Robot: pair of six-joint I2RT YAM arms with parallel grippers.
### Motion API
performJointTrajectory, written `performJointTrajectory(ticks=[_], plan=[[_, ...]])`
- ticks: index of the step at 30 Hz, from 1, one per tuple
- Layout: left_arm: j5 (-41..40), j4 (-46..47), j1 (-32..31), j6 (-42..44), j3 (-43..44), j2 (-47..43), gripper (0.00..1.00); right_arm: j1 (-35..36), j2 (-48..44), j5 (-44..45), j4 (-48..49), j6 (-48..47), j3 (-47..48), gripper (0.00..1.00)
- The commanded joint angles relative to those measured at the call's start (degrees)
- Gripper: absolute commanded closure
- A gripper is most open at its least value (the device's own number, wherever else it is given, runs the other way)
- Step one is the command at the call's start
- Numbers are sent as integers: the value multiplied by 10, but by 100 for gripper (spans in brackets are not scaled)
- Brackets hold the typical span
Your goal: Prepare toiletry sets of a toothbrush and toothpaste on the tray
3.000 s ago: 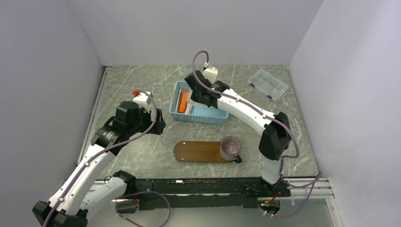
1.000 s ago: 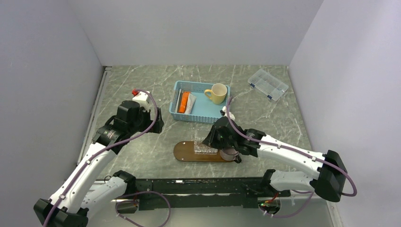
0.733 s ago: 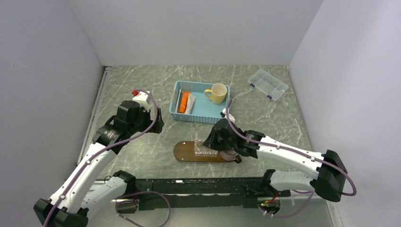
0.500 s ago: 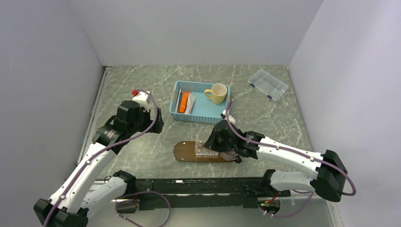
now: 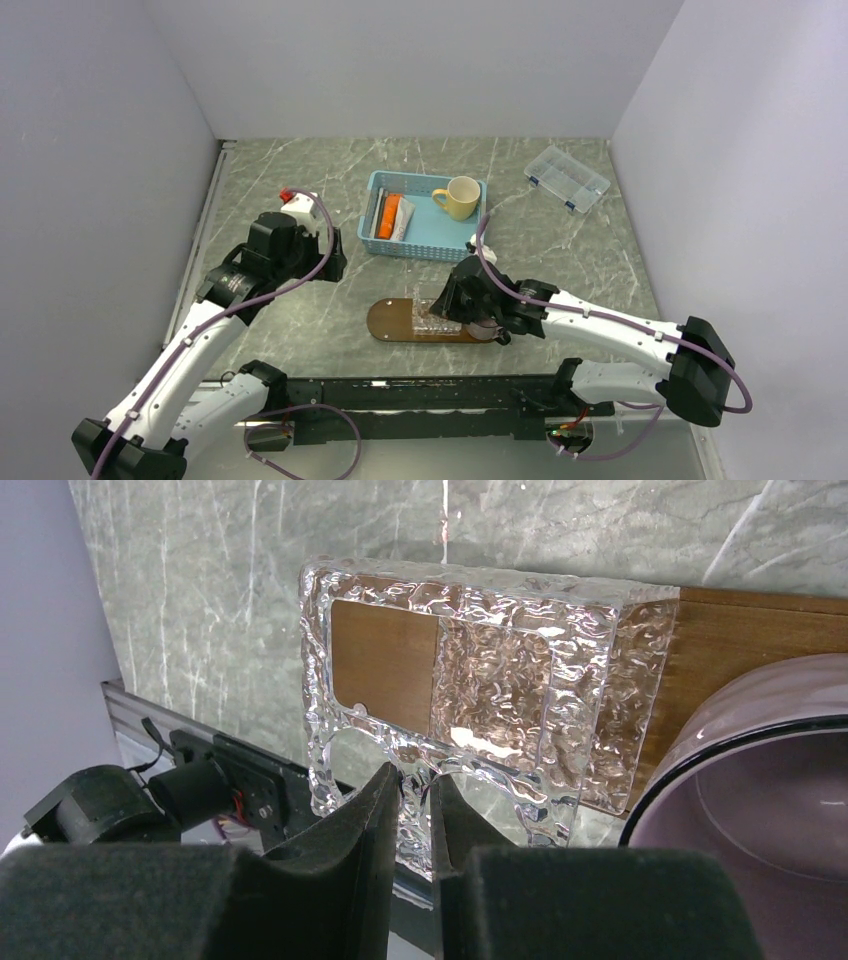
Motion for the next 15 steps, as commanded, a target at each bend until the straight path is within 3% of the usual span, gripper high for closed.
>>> performJointTrajectory(ticks=[1,15], plan=[[3,10,3,3,2,4,1,4,-15,-9,31,-2,-1,100],[2,9,4,3,2,5,1,5,-15,-13,31,-12,-11,100]])
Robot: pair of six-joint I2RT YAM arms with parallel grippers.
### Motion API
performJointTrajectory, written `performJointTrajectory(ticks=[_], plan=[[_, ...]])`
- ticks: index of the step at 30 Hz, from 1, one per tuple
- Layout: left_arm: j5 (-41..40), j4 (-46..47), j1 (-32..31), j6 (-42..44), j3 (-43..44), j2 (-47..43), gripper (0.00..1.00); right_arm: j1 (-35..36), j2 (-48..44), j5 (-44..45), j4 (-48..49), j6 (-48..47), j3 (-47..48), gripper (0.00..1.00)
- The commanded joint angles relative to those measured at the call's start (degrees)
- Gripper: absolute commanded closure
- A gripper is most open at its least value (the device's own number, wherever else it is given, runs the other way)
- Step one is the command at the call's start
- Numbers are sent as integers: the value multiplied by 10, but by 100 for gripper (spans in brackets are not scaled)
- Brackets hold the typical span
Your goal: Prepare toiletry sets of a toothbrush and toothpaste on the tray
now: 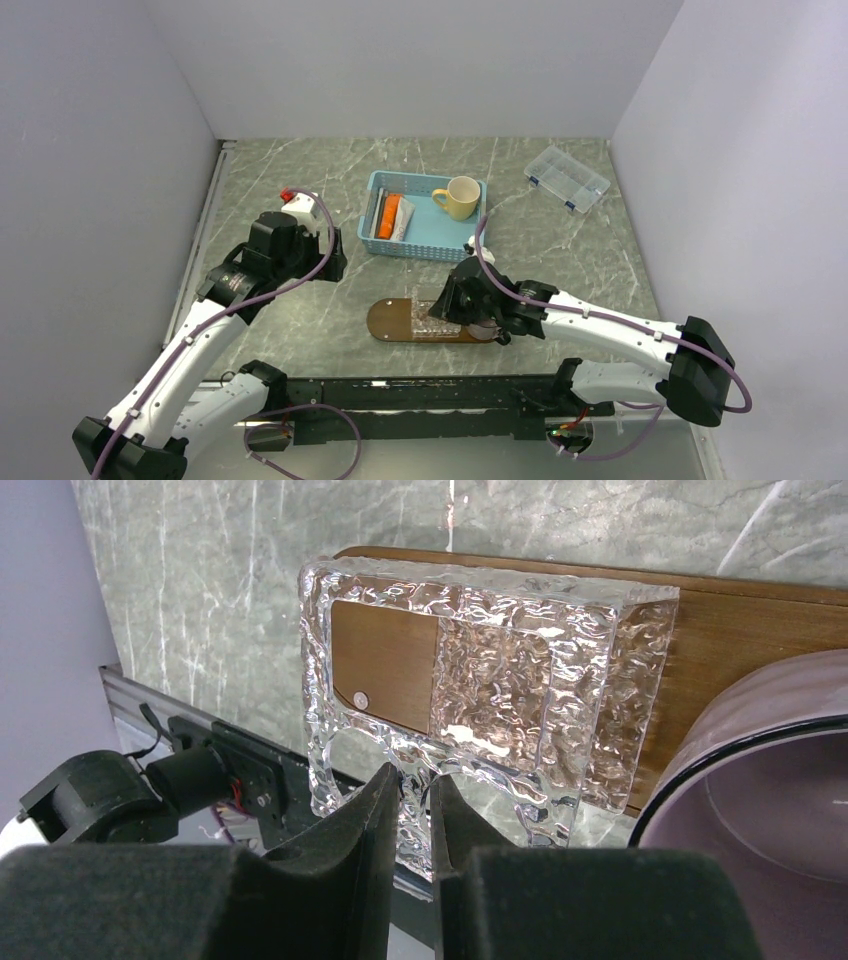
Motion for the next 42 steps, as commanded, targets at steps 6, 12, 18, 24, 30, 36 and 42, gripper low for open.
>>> performJointTrajectory(ticks=[6,12,18,24,30,36,42], plan=[[1,9,3,3,2,0,1,4,-12,-3,25,-5,-11,100],[0,8,3,3,1,-1,1,4,-18,5,25,-1,-18,96],[0,8,3,3,2,0,1,4,-23,15,12,-3,-11,83],[0,8,3,3,2,-1,1,4,-25,24,-3,-5,-3,70],[-1,8,3,3,2,-1,1,4,-25,28,-12,-11,3,64],[0,8,3,3,2,-1,1,4,-29,38,-35,-18,21,63],[1,8,3,3,2,-1,1,4,-38,46,-57,-24,42,62]])
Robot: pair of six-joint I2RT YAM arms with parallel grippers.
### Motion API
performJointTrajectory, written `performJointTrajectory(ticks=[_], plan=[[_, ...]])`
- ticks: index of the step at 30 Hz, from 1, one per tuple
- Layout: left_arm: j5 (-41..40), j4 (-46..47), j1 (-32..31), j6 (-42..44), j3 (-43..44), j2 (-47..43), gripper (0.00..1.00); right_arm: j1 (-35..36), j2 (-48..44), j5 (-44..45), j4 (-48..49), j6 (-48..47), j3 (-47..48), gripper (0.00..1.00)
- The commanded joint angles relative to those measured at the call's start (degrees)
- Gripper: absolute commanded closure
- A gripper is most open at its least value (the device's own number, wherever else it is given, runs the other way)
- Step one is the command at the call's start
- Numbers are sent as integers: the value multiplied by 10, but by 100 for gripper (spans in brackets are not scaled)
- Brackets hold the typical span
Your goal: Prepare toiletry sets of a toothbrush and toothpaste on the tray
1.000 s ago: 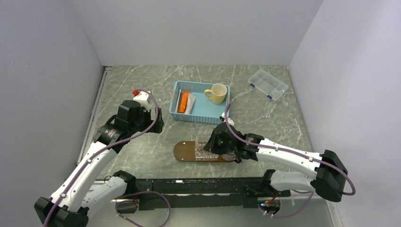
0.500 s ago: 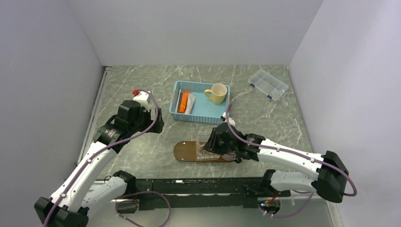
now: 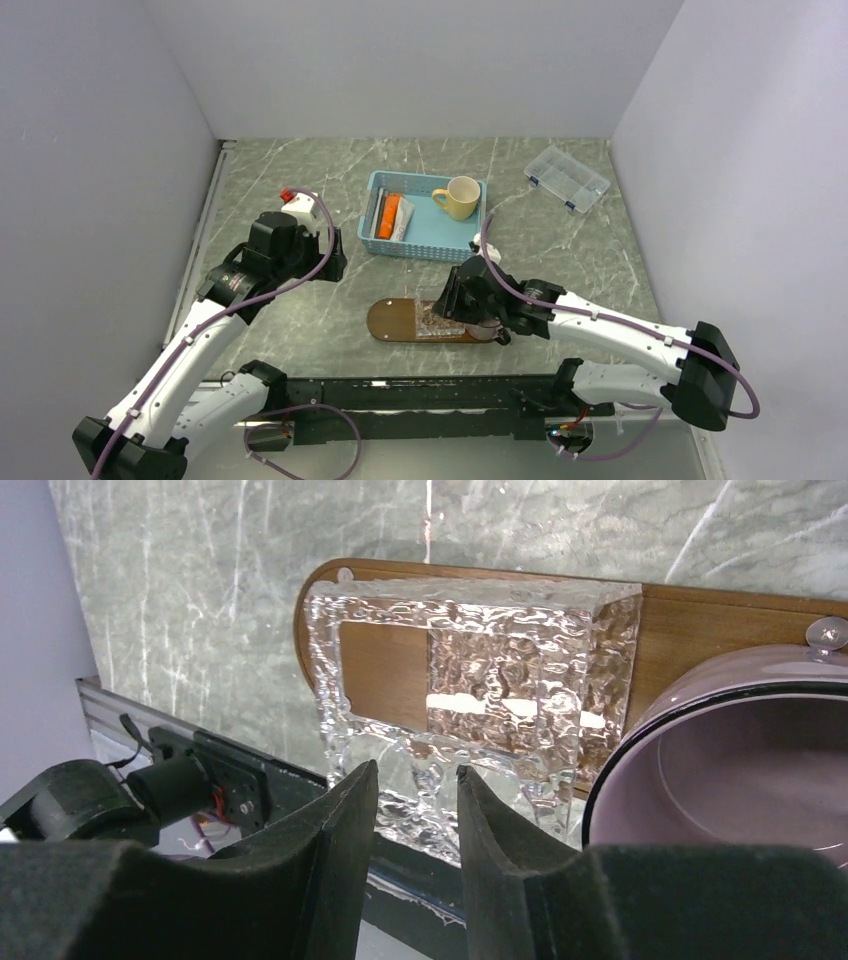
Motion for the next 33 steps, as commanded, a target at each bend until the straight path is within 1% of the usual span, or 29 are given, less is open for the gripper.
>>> performJointTrajectory(ticks=[1,7,12,19,23,29,33], plan=[[2,8,3,3,2,0,1,3,-20,20,-21,-12,39,62],[4,9,3,3,2,-1,1,4,-9,26,-58,-22,71,61],[7,9,3,3,2,-1,1,4,-15,66,-111,-38,113,59],[9,9,4,4,2,-2,1,3,43,142,-199,-93,231,58],[7,9,4,3,1,-3,1,-3,63,182,-222,-129,286,56],[0,9,4,-11,0,0,1,-63,97,189,-242,-174,334,55],[41,35,4,-18,-6,1,1,-120,113,185,-224,-220,343,55]])
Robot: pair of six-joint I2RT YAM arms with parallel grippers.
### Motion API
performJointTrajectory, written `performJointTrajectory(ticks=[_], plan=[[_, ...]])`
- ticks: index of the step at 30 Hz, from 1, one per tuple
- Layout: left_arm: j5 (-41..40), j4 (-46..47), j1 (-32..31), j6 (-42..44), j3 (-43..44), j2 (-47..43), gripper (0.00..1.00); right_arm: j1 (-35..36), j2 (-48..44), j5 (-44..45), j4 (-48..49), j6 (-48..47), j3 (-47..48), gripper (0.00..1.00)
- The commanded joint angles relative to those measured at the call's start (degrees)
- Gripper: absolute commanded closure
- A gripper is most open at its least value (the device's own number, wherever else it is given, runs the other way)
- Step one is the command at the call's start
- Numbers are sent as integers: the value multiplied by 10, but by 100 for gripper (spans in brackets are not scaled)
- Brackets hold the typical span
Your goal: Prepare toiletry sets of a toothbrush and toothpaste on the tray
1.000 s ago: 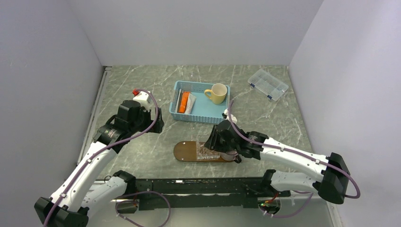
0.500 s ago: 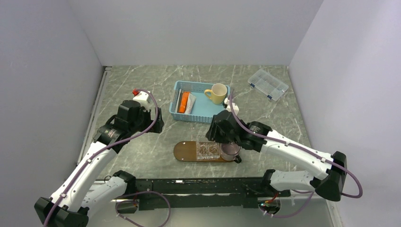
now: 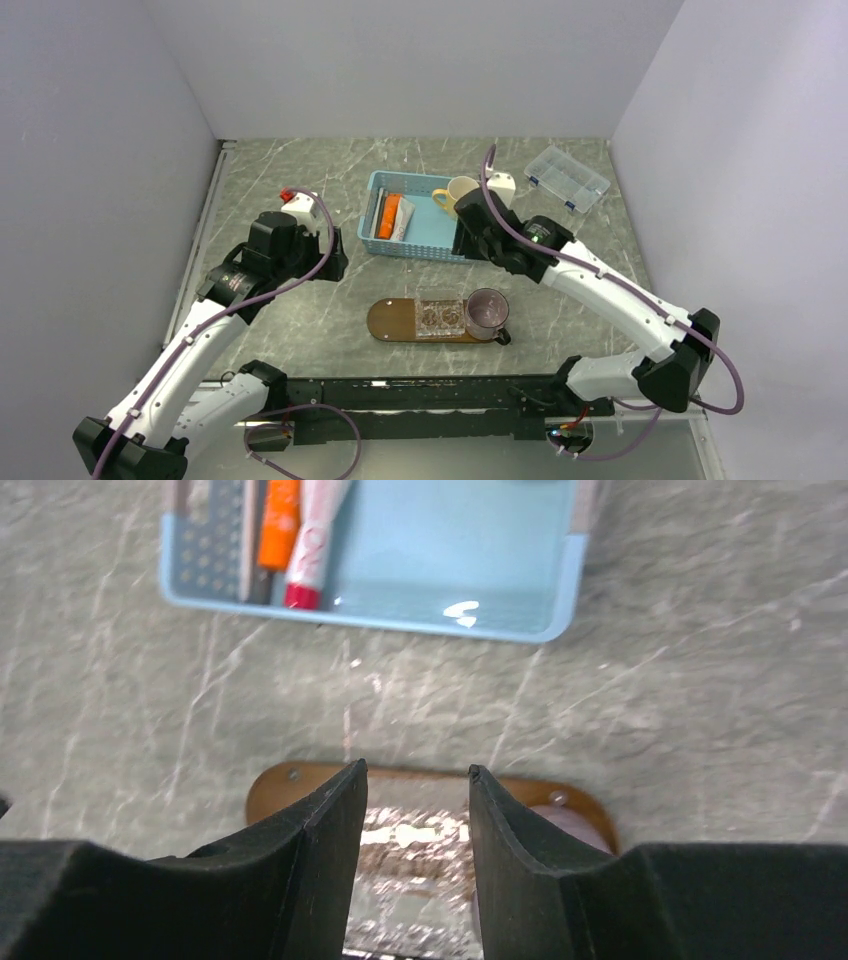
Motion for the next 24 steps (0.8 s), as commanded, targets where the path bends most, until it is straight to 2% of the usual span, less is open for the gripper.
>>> performJointTrajectory(ticks=[1,7,12,17,24], plan=[[43,36,3,-13,-2,5,1,-61,12,9,7,-70,25,55],[37,-6,2,-8,59,43,1,-142,47,-45,68,-121,32,54],[20,-24,2,9,100,62,1,-177,137,-81,64,-108,109,54],[35,20,2,36,58,52,1,-187,242,-93,54,-81,199,54],[37,32,2,40,18,38,1,-192,319,-91,57,-49,282,54]])
